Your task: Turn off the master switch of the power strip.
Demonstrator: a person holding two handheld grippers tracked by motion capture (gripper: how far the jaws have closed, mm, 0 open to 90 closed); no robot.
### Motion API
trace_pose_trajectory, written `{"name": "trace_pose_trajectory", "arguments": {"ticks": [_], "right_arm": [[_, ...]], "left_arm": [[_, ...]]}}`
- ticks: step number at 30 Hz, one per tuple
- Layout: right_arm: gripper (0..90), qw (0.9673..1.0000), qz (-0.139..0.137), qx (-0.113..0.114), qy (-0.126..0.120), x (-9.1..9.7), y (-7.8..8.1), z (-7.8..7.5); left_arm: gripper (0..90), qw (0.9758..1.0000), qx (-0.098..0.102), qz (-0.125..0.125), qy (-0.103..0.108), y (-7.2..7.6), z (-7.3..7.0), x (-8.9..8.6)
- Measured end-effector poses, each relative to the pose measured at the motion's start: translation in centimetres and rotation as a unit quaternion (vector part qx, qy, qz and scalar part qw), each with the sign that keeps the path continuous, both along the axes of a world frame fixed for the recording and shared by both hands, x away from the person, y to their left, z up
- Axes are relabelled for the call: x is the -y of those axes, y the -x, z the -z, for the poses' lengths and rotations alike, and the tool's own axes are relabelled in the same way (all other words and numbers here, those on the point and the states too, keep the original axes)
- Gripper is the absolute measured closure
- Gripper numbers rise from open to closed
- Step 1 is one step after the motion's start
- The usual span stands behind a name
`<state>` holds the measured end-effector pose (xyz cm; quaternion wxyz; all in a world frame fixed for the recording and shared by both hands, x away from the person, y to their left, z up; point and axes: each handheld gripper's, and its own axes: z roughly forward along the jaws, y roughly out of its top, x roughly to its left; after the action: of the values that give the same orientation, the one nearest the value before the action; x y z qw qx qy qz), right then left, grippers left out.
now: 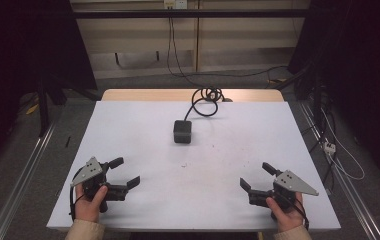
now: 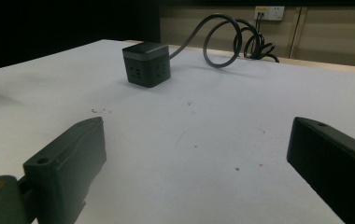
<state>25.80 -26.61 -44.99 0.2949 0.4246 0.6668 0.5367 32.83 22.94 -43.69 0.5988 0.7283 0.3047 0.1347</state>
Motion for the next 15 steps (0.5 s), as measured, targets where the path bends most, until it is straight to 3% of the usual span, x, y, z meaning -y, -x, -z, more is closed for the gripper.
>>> {"name": "trace_pose_trajectory", "arguments": {"ticks": [15], "right_arm": [[4.1, 1.0000, 0.004, 0.002, -0.003, 0.18, -0.04, -0.15]], "left_arm": [[3.2, 1.0000, 0.001, -0.002, 0.004, -0.53, -0.36, 0.94]]}}
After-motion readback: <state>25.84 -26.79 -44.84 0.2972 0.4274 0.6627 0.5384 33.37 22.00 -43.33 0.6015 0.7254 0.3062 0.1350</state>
